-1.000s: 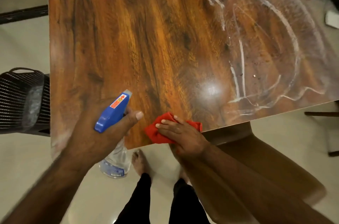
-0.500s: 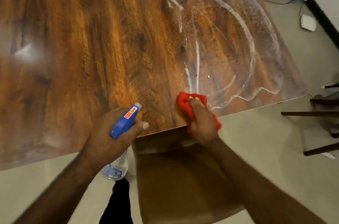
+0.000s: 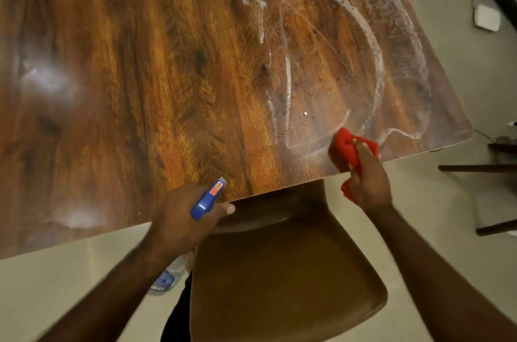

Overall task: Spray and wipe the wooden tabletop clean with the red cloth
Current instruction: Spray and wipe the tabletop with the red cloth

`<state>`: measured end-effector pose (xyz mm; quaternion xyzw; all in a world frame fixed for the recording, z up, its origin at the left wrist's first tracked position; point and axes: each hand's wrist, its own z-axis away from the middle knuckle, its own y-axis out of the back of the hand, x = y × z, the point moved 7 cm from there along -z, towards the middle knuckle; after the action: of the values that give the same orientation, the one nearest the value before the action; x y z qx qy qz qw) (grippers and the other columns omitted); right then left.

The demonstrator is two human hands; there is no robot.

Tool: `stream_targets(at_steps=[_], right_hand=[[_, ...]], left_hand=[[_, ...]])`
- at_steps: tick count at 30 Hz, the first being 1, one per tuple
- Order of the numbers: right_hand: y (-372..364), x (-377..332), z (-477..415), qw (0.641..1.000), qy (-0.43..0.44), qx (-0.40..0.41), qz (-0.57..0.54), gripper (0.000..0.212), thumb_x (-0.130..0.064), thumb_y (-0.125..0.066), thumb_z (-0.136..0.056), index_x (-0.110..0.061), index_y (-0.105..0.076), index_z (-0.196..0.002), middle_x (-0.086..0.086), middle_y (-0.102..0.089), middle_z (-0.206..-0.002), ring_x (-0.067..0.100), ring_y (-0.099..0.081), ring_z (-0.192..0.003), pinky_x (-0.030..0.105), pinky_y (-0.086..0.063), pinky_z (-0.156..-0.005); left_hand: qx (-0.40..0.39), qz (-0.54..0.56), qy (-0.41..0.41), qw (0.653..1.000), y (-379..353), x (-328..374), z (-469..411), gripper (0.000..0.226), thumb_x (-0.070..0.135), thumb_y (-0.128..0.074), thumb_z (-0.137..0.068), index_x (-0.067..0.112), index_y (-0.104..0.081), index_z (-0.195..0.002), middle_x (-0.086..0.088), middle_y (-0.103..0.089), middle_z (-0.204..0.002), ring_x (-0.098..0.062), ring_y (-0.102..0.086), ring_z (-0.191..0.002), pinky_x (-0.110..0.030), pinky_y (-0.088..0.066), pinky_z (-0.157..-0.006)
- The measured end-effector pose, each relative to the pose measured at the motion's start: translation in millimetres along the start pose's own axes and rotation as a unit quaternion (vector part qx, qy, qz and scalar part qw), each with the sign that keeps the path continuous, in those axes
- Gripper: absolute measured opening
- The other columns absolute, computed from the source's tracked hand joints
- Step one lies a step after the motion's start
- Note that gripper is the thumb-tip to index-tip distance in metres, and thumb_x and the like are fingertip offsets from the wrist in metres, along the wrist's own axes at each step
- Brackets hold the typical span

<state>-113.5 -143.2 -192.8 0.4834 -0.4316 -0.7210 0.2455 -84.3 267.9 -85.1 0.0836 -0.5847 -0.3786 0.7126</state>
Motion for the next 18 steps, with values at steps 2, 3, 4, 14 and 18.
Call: stream_targets(at_steps=[2, 3, 4, 14, 18], right_hand=[[-5.8, -10.9, -3.9, 0.999, -0.016, 0.027, 0.006, 0.065, -0.017, -0.057, -0.103, -0.021, -0.03, -0.162, 0.014, -0.048, -0.158, 0.044, -0.052, -0.139, 0.068, -0.05, -0.105], [-10.3, -23.4, -3.7, 0.999, -0.018, 0.042, 0.004, 0.064, -0.018, -0.057, -0.104, -0.018, -0.031, -0.162, 0.014, -0.046, -0.161, 0.042, -0.046, -0.145, 0.067, -0.044, -0.112], [-16.5, -39.1, -2.5, 0.999, -0.013, 0.051, 0.001, 0.065, -0.019, -0.058, -0.103, -0.016, -0.032, -0.163, 0.013, -0.043, -0.163, 0.04, -0.039, -0.15, 0.066, -0.036, -0.119], [-65.9, -122.4, 30.3, 0.971, 0.231, -0.053, 0.03, 0.084, -0.017, -0.066, -0.093, -0.014, -0.025, -0.165, 0.007, -0.037, -0.167, 0.02, -0.023, -0.158, 0.056, -0.019, -0.129], [-21.0, -68.3, -19.9, 0.994, 0.108, 0.0, 0.026, 0.07, -0.018, -0.064, -0.095, -0.017, -0.036, -0.16, 0.012, -0.052, -0.155, 0.036, -0.051, -0.142, 0.062, -0.045, -0.113]], left_hand=[[-0.005, 0.008, -0.002, 1.0, -1.2, 2.5, -0.4, 0.042, 0.065, -0.063, -0.075, 0.024, -0.056, -0.067, 0.005, -0.054, -0.057, -0.016, -0.054, -0.052, -0.031, -0.048, -0.054], [-0.007, 0.013, -0.001, 1.0, -2.1, 3.5, -0.7, 0.041, 0.064, -0.064, -0.075, 0.024, -0.058, -0.069, 0.005, -0.055, -0.059, -0.017, -0.055, -0.054, -0.029, -0.049, -0.054], [-0.005, 0.017, 0.002, 1.0, -3.6, 4.3, -0.9, 0.04, 0.064, -0.064, -0.075, 0.025, -0.058, -0.07, 0.005, -0.056, -0.06, -0.017, -0.056, -0.055, -0.027, -0.049, -0.055], [0.05, 0.0, 0.04, 0.998, 11.9, 20.7, -4.5, 0.033, 0.049, -0.073, -0.078, 0.025, -0.055, -0.065, 0.002, -0.056, -0.056, -0.017, -0.057, -0.051, -0.035, -0.052, -0.053], [0.05, 0.004, 0.035, 0.998, 27.3, 21.9, -9.8, 0.026, 0.041, -0.076, -0.082, 0.024, -0.059, -0.07, -0.001, -0.061, -0.06, -0.022, -0.063, -0.056, -0.039, -0.057, -0.059]])
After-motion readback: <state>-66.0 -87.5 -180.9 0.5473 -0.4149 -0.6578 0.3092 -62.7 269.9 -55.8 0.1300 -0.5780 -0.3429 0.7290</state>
